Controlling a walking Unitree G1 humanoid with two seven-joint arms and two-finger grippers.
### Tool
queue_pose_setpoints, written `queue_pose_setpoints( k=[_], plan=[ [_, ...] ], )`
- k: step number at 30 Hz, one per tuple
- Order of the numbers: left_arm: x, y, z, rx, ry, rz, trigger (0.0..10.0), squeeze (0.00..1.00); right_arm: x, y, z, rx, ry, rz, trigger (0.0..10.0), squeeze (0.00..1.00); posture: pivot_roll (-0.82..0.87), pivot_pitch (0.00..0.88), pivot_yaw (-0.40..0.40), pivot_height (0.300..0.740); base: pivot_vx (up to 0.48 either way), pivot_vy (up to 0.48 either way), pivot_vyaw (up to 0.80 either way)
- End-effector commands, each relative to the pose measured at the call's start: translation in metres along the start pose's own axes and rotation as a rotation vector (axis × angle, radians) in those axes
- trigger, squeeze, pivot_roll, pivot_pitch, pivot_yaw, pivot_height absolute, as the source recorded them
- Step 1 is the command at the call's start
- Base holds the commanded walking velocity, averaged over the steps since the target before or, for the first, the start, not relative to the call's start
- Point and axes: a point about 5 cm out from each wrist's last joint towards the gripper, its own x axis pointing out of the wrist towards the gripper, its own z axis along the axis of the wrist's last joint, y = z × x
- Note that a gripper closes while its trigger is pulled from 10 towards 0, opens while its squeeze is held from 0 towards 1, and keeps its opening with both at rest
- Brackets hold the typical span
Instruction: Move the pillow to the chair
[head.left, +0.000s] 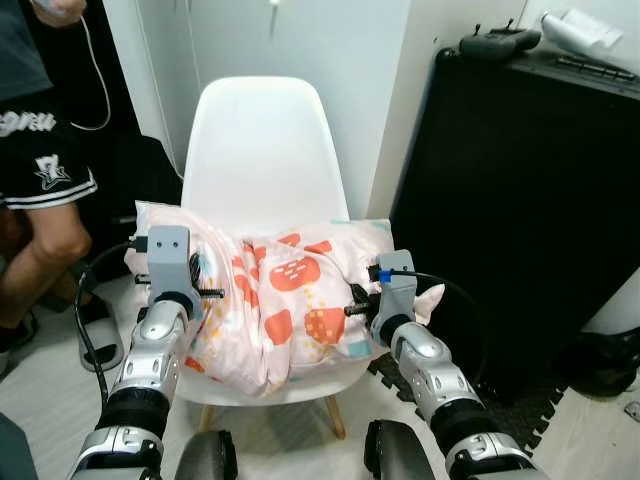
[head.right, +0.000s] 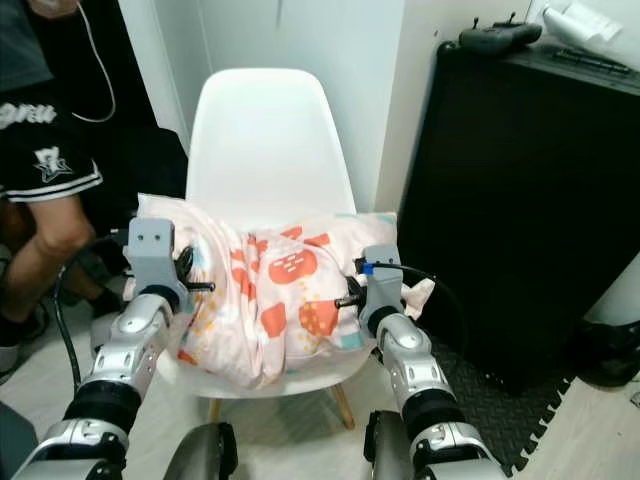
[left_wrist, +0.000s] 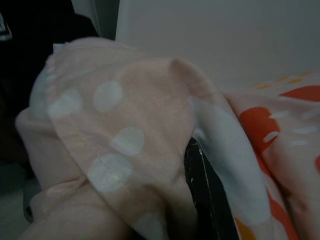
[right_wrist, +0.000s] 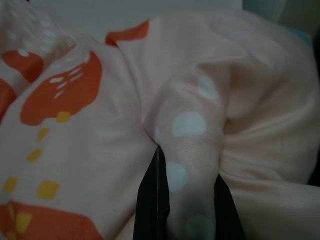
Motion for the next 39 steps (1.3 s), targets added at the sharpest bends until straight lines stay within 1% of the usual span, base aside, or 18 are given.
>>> queue_pose_setpoints(
  k=[1,8,11,14,15,17,20,21,22,23,30,33,34,35,39],
  plan=[
    [-0.004,-0.004,-0.010,0.010,0.040,-0.021,10.0,0.00,0.004,0.010,-0.001,-0.022,0.013,0.051,10.0,0.00,0.11,0.107,-0.078,0.571,0.000,0.000,0.00],
    [-0.005,-0.002,-0.013,0.009,0.047,-0.015,10.0,0.00,0.005,0.012,0.000,-0.024,0.009,0.055,10.0,0.00,0.10,0.105,-0.080,0.571,0.000,0.000,0.00],
    [-0.004,-0.002,-0.015,0.030,0.060,-0.014,10.0,0.00,0.008,0.013,0.003,-0.019,0.006,0.058,10.0,0.00,0.10,0.110,-0.086,0.571,0.000,0.000,0.00],
    [0.001,-0.004,-0.017,0.082,0.080,-0.031,10.0,0.00,0.015,0.019,0.007,-0.029,0.009,0.070,10.0,0.00,0.10,0.118,-0.091,0.571,0.000,0.000,0.00],
    [0.003,-0.006,-0.017,0.087,0.084,-0.039,10.0,0.00,0.016,0.022,0.007,-0.035,0.012,0.078,10.0,0.00,0.09,0.121,-0.093,0.571,0.000,0.000,0.00],
    [0.005,-0.007,-0.018,0.092,0.102,-0.042,10.0,0.00,0.018,0.026,0.007,-0.064,0.019,0.095,10.0,0.00,0.09,0.123,-0.093,0.571,0.000,0.000,0.00],
    [0.006,-0.009,-0.019,0.095,0.111,-0.045,10.0,0.00,0.019,0.030,0.007,-0.079,0.025,0.112,10.0,0.00,0.09,0.124,-0.093,0.571,0.000,0.000,0.00],
    [0.006,-0.009,-0.020,0.081,0.122,-0.041,10.0,0.00,0.019,0.033,0.006,-0.083,0.027,0.135,10.0,0.00,0.08,0.122,-0.093,0.571,0.000,0.000,0.00],
    [0.006,-0.010,-0.022,0.074,0.136,-0.039,10.0,0.40,0.020,0.035,0.006,-0.086,0.024,0.152,10.0,0.24,0.08,0.121,-0.094,0.571,0.000,0.000,0.00],
    [0.006,-0.010,-0.023,0.064,0.144,-0.036,10.0,1.00,0.020,0.037,0.006,-0.086,0.027,0.165,10.0,1.00,0.08,0.121,-0.095,0.571,0.000,0.000,0.00],
    [0.004,-0.008,-0.028,0.047,0.156,-0.025,10.0,1.00,0.020,0.039,0.002,-0.105,0.037,0.188,10.0,1.00,0.08,0.115,-0.102,0.571,0.000,0.000,0.00],
    [0.002,-0.004,-0.029,0.048,0.149,-0.016,10.0,1.00,0.019,0.036,0.003,-0.110,0.031,0.190,10.0,1.00,0.09,0.116,-0.100,0.571,0.000,0.000,0.00],
    [0.000,-0.001,-0.030,0.046,0.145,-0.011,10.0,1.00,0.017,0.032,0.002,-0.106,0.029,0.190,10.0,1.00,0.09,0.116,-0.096,0.571,0.000,0.000,0.00],
    [0.000,-0.001,-0.030,0.046,0.145,-0.011,10.0,1.00,0.017,0.032,0.002,-0.106,0.029,0.190,10.0,1.00,0.09,0.116,-0.096,0.571,0.000,0.000,0.00],
    [-0.008,0.016,-0.027,0.003,0.110,0.016,10.0,1.00,0.006,0.013,0.000,-0.100,0.013,0.234,10.0,1.00,0.08,0.108,-0.093,0.571,0.000,0.000,0.00]
  ],
)
